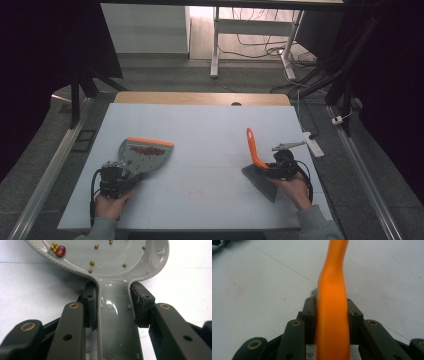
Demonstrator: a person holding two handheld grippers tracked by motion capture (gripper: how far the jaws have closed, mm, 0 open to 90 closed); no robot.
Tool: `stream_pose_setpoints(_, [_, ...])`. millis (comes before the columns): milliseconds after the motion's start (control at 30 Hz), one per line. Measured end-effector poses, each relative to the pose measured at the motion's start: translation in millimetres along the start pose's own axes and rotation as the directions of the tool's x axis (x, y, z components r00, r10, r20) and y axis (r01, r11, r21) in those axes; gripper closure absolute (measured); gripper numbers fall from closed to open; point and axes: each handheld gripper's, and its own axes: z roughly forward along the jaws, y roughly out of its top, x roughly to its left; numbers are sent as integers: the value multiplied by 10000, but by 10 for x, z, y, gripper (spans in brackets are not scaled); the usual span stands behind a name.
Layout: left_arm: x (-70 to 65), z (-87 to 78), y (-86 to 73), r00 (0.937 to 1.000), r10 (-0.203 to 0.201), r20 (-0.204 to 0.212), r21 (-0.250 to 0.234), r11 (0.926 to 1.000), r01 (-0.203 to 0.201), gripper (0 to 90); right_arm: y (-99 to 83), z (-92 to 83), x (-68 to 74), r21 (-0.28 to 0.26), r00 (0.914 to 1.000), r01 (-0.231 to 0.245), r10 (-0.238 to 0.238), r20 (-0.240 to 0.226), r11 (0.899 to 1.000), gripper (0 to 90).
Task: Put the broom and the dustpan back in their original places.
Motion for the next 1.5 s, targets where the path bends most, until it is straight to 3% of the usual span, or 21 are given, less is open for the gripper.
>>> stream_pose_setpoints(133, [0, 3, -3, 10000, 9, 4, -10, 10000, -9, 611, -26, 41, -76, 154, 9998, 64, -67, 202, 9999, 606])
stream_pose_setpoints(267, [2, 5, -8, 10000, 35, 12, 10, 10000, -35, 609, -42, 62, -145, 196, 9997, -217, 215, 86, 9996, 575])
stream_pose_setpoints(367, [2, 7, -10, 10000, 50, 25, 30, 10000, -50, 607, -48, 65, -167, 301, 9989, -235, 222, 420, 9993, 535])
stream_pose_setpoints(433, [4, 6, -10, 10000, 67, 30, 36, 10000, -67, 606, -57, 66, -190, 294, 9987, -363, 352, 363, 9989, 528])
stream_pose_setpoints(567, [6, 7, -11, 9999, 96, 63, 47, 9999, -96, 599, -63, 79, -209, 413, 9972, -335, 307, 678, 9986, 488])
stream_pose_setpoints(967, [3, 1, -9, 9997, 209, 108, 89, 9997, -210, 544, -61, 87, -208, 400, 9955, -167, 128, 942, 9991, 437])
stream_pose_setpoints(1033, [3, 1, -8, 9998, 198, 80, 94, 9998, -199, 535, -55, 83, -191, 439, 9885, 59, -124, 1504, 9990, 399])
stream_pose_setpoints(1267, [-1, -26, -10, 9997, 256, 24, -22, 9997, -256, 446, -59, 48, -201, 206, 9868, 57, -90, 1616, 9998, 405])
stream_pose_setpoints(1500, [-2, -72, -16, 9993, 369, -23, -216, 9991, -370, 329, -54, 2, -165, -200, 9816, 454, -409, 1863, 9988, 405])
